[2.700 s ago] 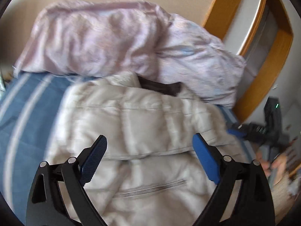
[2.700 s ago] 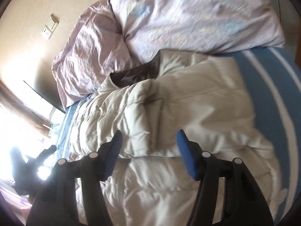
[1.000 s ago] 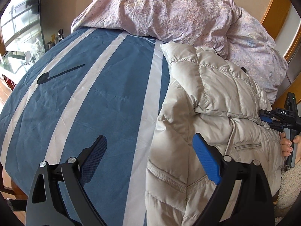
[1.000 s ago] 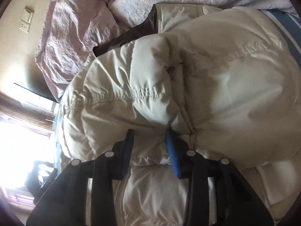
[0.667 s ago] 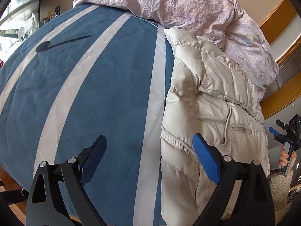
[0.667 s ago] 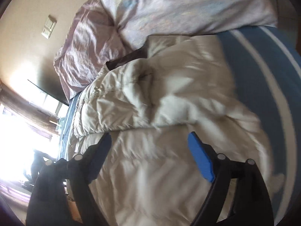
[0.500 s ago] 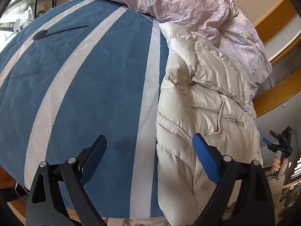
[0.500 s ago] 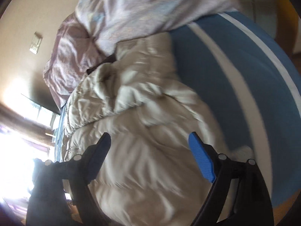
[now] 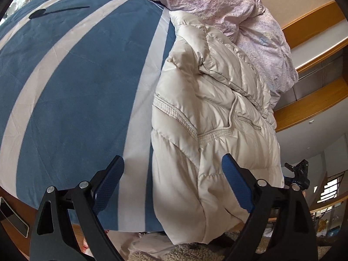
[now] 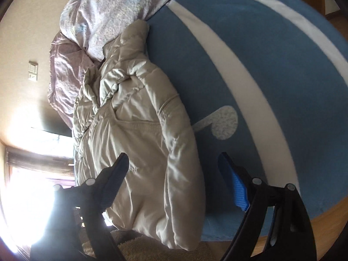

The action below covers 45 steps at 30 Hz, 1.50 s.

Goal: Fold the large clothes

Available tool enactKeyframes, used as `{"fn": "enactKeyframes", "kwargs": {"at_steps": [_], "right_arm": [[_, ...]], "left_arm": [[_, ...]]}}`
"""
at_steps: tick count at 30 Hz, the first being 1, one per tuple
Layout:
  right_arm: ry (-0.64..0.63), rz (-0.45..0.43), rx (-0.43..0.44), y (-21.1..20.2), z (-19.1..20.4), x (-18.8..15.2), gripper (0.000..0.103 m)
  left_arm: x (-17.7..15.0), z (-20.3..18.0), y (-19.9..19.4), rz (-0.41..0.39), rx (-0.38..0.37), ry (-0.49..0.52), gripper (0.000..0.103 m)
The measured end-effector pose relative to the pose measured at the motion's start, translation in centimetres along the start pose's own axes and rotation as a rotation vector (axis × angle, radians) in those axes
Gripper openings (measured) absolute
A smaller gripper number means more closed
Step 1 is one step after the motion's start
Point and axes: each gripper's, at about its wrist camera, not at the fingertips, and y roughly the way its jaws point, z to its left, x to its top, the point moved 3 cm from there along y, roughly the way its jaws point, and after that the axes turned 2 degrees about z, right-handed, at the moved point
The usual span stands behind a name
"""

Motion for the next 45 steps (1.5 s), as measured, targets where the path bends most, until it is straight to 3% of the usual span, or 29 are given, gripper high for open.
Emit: {"fn": "enactKeyframes", "kwargs": {"at_steps": [4, 9, 18, 30, 32, 35, 37, 40, 45], "right_arm": [[-0.017, 0.023, 0.026, 0.6, 0.7, -0.2, 0.081], [-0.052, 0.051, 0.053, 1.1, 1.5, -1.0, 0.077], [-0.116, 0.082, 0.067, 1.8, 3.0, -2.1, 0.074], [-0.209, 0.099, 0.036, 2.0, 4.4, -4.0, 0.073], [-0.207, 0.1, 0.026, 2.1, 4.5, -4.2, 0.06], [-0.195, 0.093, 0.039, 2.2, 4.8, -4.5, 0.033], [-0.194, 0.065, 0.043, 1.9, 5.4, -4.5, 0.023], [-0.213, 0.0, 0.041, 0.9, 6.9, -4.4, 0.017], [-0.244, -0.159, 0.088, -2.2, 9.5, -4.2, 0.017]], "left_arm": [[-0.8, -0.7, 0.4, 0.017, -0.027, 0.007, 0.088], [-1.6, -1.2, 1.1, 0.043, -0.127, -0.03, 0.085], [-3.2, -2.5, 1.9, 0.064, -0.187, -0.024, 0.085], [-3.7, -3.1, 2.5, 0.037, -0.13, -0.016, 0.065], [-3.7, -3.1, 2.6, 0.034, -0.119, -0.022, 0.06], [-3.7, -2.6, 2.7, 0.027, -0.092, -0.042, 0.034], [-3.5, -2.3, 2.5, 0.013, -0.118, -0.064, 0.021], [-3.0, -2.7, 1.4, -0.028, -0.134, -0.063, 0.014], [-2.2, -4.5, -1.1, -0.117, -0.135, -0.001, 0.011]]}}
